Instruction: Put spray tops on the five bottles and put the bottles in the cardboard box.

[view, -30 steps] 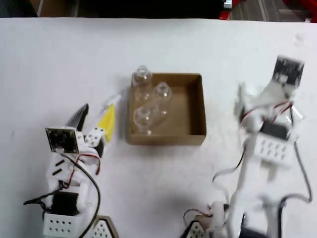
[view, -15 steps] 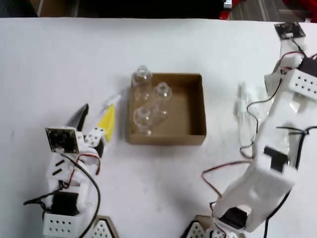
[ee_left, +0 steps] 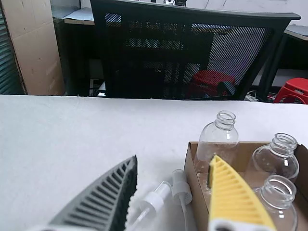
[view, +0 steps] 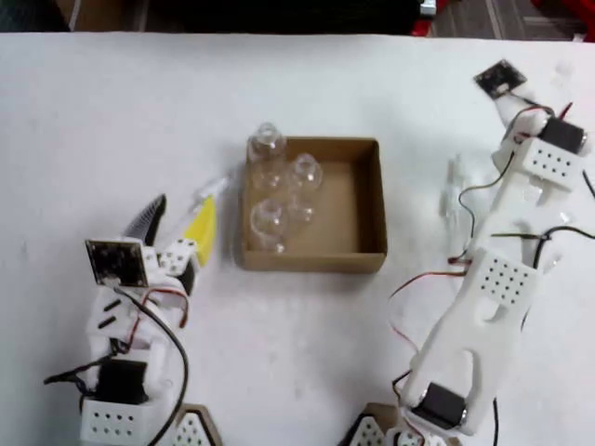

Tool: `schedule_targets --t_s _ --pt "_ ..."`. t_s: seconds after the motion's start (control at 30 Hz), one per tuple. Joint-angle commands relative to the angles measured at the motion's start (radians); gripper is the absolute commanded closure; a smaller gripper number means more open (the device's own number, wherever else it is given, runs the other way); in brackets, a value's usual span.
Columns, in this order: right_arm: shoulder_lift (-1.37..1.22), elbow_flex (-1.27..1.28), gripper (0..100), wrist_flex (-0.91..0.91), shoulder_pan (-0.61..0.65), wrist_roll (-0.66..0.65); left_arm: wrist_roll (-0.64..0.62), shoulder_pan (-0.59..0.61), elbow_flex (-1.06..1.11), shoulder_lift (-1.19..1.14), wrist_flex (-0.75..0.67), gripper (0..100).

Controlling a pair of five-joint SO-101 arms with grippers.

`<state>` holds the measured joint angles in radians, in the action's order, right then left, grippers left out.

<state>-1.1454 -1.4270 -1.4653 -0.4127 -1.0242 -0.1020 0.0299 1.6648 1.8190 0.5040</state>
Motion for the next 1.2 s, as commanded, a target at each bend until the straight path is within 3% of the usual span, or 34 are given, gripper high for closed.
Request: schedule_targets --t_s 0.0,0.67,0.9,1.17 --pt "-0.051 -0.138 79.6 -0.016 0.018 -0.028 0.014 -0.013 -0.006 0.012 -0.025 78" --pt "-0.153 -0.160 79.8 0.015 0.030 -0.031 0.014 -0.013 -0.006 0.012 -0.025 78" --pt "-0.151 -0.161 92.3 0.015 0.028 -0.031 0.014 -0.013 -0.006 0.012 -0.025 78" --pt "-0.142 -0.183 93.3 0.013 0.028 -0.031 0.014 -0.013 -0.006 0.012 -0.025 78"
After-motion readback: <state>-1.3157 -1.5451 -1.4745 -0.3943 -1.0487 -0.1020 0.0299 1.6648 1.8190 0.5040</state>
